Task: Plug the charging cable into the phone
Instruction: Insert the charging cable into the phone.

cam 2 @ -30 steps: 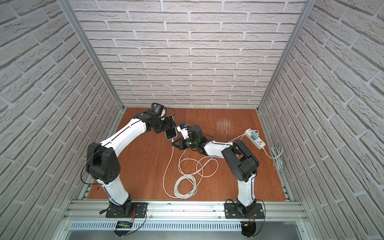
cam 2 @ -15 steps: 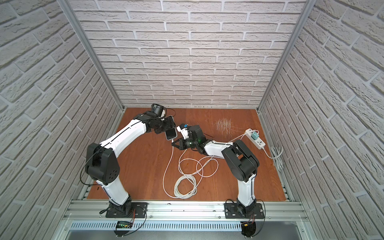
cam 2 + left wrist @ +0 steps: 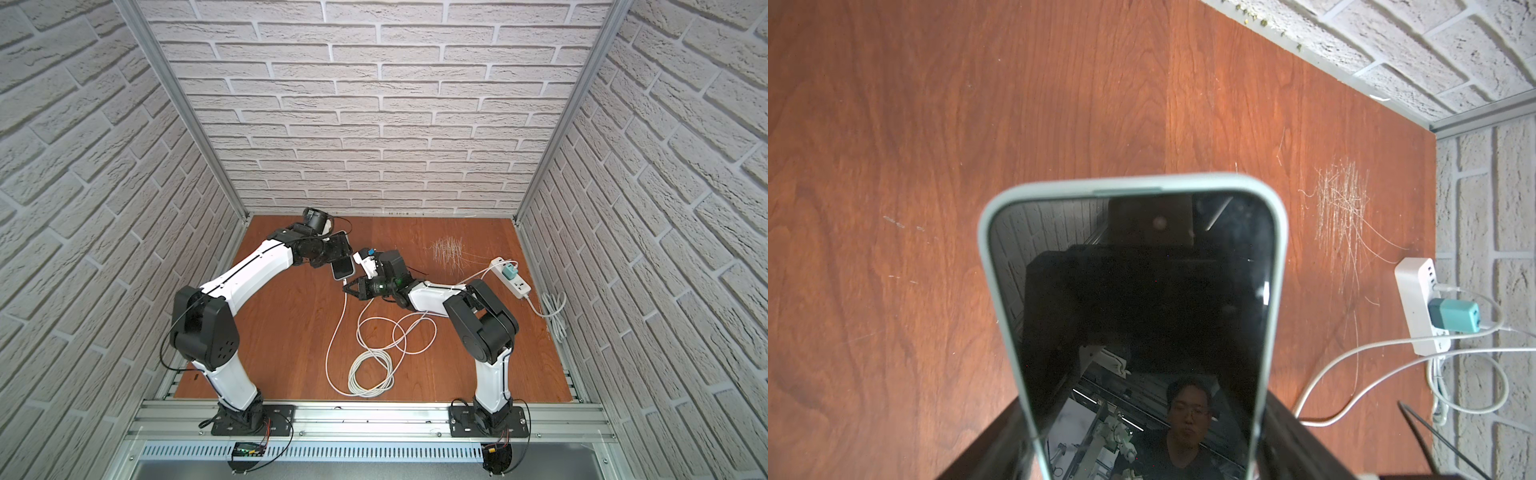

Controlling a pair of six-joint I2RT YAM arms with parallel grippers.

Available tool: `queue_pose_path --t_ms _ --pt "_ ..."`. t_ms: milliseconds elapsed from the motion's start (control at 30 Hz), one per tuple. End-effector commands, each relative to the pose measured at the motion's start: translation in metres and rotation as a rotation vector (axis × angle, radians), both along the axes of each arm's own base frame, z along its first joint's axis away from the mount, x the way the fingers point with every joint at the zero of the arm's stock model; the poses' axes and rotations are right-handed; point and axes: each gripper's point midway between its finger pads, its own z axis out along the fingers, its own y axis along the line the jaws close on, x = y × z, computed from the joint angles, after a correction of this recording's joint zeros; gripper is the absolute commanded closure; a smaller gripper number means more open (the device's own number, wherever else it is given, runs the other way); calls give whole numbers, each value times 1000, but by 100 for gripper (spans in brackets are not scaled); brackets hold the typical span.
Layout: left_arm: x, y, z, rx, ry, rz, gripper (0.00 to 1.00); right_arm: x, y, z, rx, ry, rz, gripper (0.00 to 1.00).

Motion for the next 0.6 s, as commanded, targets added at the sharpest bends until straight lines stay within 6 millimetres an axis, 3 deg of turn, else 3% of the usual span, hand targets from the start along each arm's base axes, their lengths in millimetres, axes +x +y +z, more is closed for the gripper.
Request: queue_pose_path --t_ms 0,567 --pt "2 -10 33 -44 -113 -45 72 3 2 18 35 -28 5 97" --pt "1 -7 35 -24 -107 -16 73 -1 1 19 31 -26 35 97"
